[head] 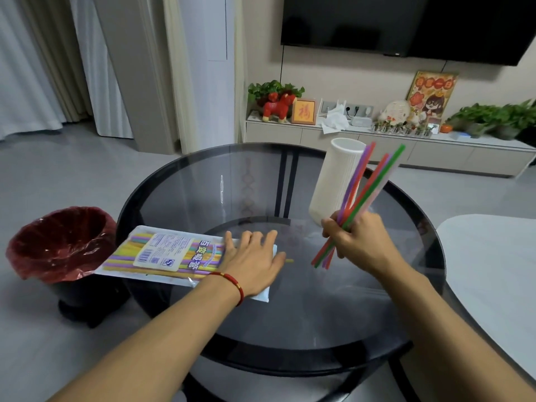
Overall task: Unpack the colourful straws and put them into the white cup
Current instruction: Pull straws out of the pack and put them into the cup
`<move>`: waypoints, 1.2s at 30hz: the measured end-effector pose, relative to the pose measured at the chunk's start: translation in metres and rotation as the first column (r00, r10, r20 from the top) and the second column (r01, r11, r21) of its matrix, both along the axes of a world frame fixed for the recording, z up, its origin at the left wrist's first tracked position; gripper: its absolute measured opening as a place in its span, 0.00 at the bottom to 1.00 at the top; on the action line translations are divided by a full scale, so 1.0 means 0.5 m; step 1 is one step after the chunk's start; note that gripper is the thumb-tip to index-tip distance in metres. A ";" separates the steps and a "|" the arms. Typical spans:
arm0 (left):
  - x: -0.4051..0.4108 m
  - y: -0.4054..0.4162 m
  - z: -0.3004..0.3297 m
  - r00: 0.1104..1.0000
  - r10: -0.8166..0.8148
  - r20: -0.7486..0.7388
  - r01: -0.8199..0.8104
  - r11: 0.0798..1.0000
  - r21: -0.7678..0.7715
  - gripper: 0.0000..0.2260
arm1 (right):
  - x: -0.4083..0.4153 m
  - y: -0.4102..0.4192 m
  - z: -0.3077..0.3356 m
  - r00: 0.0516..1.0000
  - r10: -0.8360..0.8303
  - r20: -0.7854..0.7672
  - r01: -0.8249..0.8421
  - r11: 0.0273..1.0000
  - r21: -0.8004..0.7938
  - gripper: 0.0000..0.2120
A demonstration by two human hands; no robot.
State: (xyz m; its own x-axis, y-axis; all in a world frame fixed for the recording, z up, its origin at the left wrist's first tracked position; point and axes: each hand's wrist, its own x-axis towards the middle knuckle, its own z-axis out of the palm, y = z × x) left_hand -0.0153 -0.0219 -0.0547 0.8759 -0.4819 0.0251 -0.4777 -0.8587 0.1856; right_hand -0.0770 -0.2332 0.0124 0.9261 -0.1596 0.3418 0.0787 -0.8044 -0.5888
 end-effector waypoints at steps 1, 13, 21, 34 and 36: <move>0.000 -0.001 -0.001 1.000 -0.002 0.000 0.002 1.000 -0.007 0.26 | 0.002 -0.002 -0.003 1.000 -0.006 0.021 0.006 1.000 0.024 0.14; -0.011 -0.038 0.022 0.991 0.072 0.116 -0.040 0.967 -0.253 0.18 | 0.007 -0.028 -0.044 0.984 -0.168 -0.054 0.168 0.800 0.576 0.13; -0.016 -0.054 0.054 0.980 0.160 0.121 -0.057 0.802 -0.595 0.11 | 0.054 -0.065 0.082 0.931 -0.279 0.235 -0.064 0.509 0.858 0.10; -0.031 -0.060 0.057 0.978 0.174 0.118 -0.075 0.813 -0.578 0.13 | 0.191 -0.116 0.217 0.838 -0.462 0.290 0.196 0.751 0.630 0.09; -0.030 -0.062 0.064 0.978 0.178 0.105 -0.081 0.796 -0.600 0.13 | 0.209 -0.120 0.209 0.880 -0.437 0.185 0.293 0.806 0.514 0.11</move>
